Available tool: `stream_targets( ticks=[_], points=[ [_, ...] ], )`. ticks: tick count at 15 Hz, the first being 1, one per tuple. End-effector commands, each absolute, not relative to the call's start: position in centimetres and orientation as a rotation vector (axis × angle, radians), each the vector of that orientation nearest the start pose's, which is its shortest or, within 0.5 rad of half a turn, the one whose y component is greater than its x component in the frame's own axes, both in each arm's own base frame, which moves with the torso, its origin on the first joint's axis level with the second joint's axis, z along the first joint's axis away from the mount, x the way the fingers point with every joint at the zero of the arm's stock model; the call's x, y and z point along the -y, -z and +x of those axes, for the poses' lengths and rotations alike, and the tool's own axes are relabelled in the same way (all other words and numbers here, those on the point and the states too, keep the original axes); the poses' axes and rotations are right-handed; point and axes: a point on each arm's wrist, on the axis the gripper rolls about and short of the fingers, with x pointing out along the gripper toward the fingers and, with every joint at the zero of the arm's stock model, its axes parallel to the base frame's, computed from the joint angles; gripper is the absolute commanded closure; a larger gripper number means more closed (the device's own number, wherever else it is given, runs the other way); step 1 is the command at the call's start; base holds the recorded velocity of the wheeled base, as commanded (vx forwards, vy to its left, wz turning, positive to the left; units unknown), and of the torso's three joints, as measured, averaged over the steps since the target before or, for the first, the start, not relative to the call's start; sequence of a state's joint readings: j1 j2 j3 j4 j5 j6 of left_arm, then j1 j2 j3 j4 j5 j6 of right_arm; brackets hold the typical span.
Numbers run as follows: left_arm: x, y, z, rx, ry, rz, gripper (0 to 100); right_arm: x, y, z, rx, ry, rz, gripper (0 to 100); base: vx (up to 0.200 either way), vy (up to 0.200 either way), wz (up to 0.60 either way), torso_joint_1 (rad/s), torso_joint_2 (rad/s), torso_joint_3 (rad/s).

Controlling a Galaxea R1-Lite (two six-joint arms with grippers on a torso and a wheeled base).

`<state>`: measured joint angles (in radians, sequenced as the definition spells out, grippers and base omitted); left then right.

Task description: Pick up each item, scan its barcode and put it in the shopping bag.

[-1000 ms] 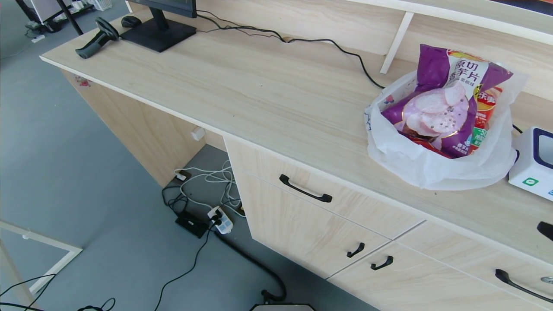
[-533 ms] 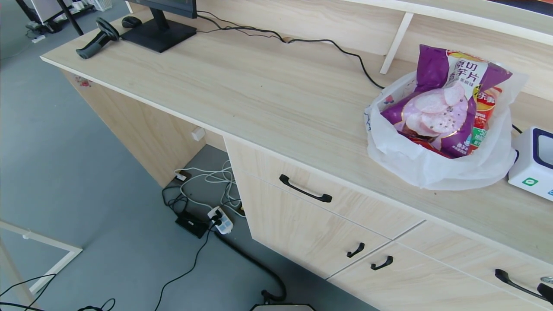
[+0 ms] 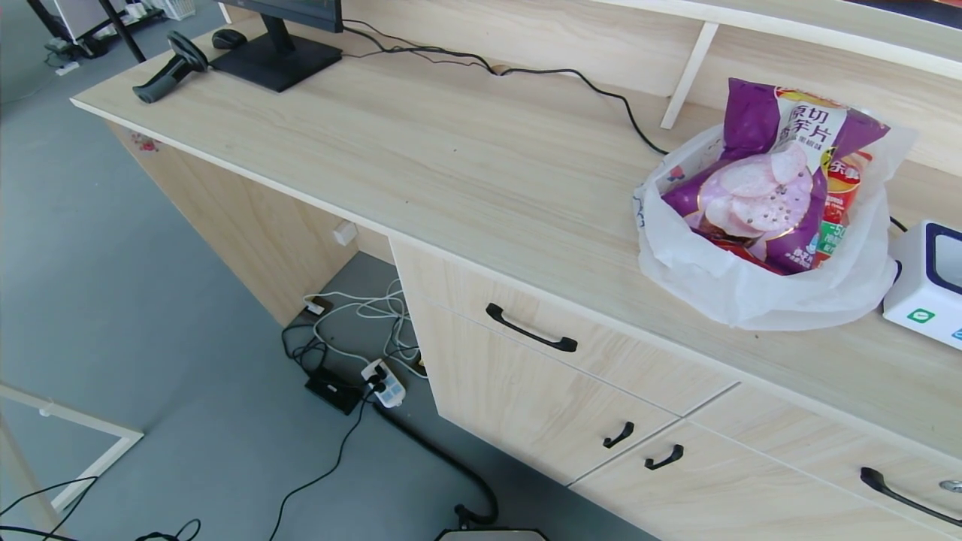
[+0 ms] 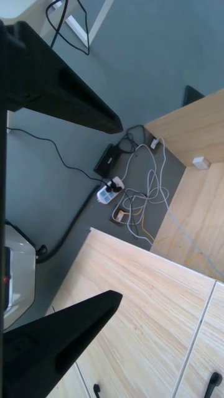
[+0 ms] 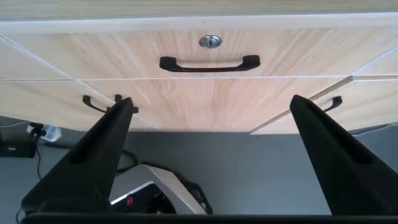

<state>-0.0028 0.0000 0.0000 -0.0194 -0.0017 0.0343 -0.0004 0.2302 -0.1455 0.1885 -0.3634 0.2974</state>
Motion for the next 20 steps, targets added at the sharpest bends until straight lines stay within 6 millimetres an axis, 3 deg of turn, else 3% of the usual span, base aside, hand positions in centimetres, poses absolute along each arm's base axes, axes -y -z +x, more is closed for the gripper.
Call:
stream_targets(
  ticks=[1,6,20],
  points=[
    [0.0,-7.8,-2.3,0.018,0.004,0.034,0,0.6,-8.8,-3.1,-0.062,0.263,0.240,0,0.000,0.000,0.00,0.000,0.00,0.000],
    [0.0,-7.8,-2.3,0.018,0.003,0.032,0,0.1,-7.9,-2.3,0.038,0.045,-0.033,0,0.000,0.000,0.00,0.000,0.00,0.000],
    [0.0,-7.8,-2.3,0.020,0.004,0.032,0,0.1,-7.6,-2.3,0.003,0.031,0.026,0,0.000,0.000,0.00,0.000,0.00,0.000]
  ],
)
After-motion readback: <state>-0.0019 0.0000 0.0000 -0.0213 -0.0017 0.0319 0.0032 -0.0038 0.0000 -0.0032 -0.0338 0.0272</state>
